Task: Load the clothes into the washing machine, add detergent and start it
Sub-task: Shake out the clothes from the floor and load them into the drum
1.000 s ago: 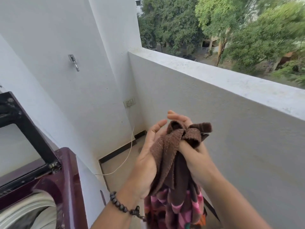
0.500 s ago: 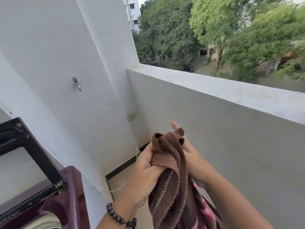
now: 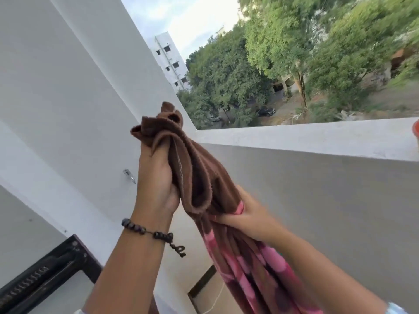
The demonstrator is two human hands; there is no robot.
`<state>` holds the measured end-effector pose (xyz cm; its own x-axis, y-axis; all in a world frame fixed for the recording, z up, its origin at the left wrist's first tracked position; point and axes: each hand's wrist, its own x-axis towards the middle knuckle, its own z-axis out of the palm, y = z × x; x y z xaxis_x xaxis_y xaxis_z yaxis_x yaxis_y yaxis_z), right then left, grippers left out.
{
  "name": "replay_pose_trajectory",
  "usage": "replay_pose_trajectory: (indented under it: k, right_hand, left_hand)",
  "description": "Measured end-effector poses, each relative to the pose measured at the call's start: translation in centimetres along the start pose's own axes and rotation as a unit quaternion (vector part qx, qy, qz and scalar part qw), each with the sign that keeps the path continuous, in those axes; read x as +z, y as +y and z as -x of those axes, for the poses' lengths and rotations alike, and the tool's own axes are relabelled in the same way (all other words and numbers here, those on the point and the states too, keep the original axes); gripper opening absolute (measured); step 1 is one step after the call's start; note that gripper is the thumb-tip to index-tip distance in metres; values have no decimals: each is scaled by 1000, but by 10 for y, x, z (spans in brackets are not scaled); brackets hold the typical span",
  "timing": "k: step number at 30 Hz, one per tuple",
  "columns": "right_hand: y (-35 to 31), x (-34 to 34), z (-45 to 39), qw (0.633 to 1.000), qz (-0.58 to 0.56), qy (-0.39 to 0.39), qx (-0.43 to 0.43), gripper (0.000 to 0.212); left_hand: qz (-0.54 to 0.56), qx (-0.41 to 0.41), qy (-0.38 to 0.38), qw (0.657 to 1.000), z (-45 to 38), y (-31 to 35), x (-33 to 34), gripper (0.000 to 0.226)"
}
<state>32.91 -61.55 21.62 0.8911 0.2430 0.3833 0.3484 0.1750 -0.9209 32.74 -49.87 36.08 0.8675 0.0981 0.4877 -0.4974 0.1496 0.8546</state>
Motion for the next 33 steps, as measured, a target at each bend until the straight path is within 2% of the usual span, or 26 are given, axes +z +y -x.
replay_pose_trajectory:
  k: [2, 4, 11, 14, 16, 18, 20, 22, 24, 25, 27, 29, 31, 33]
  right_hand:
    - [-28, 4, -22, 998, 5, 24, -49, 40]
    - [-57, 9, -41, 994, -6, 42, -96, 31]
    - [-147, 32, -78, 972, 15, 24, -232, 19]
    - [-200, 58, -84, 962, 58, 61, -260, 16]
    - [-225, 73, -88, 959, 48, 67, -272, 7]
    - [-247, 77, -76, 957, 44, 105, -265, 7]
    - [-263, 84, -67, 952, 53, 124, -274, 13]
    - [-270, 89, -58, 945, 73, 143, -285, 7]
    - [-274, 102, -50, 946, 70, 149, -279, 23]
    - [-274, 107, -49, 945, 74, 153, -279, 23]
    - [-272, 117, -46, 944, 79, 155, -279, 6]
    - [-271, 132, -45, 938, 100, 142, -301, 11]
    - [-271, 143, -42, 917, 172, 135, -335, 13]
    - [-274, 156, -35, 874, 293, 151, -357, 13]
  left_hand:
    - [-20, 30, -12, 999, -15, 31, -1, 33]
    - [-42, 62, -35, 997, -26, 68, -3, 33]
    - [-124, 184, -90, 971, -26, 162, -26, 42]
    - [-87, 228, -98, 965, -23, 205, -47, 43]
    - [-81, 247, -101, 960, -23, 225, -59, 38]
    - [-81, 240, -108, 961, -7, 239, -58, 27]
    - [-101, 239, -87, 962, 13, 247, -64, 29]
    - [-124, 221, -67, 965, 31, 249, -75, 30]
    - [-169, 194, -47, 965, 43, 246, -99, 34]
    - [-195, 184, -26, 963, 48, 245, -112, 34]
    - [-249, 180, 13, 951, 55, 241, -138, 26]
    - [-288, 181, 42, 939, 63, 240, -163, 22]
    - [-318, 172, 50, 931, 69, 239, -187, 32]
    - [-370, 164, 51, 913, 73, 235, -213, 63]
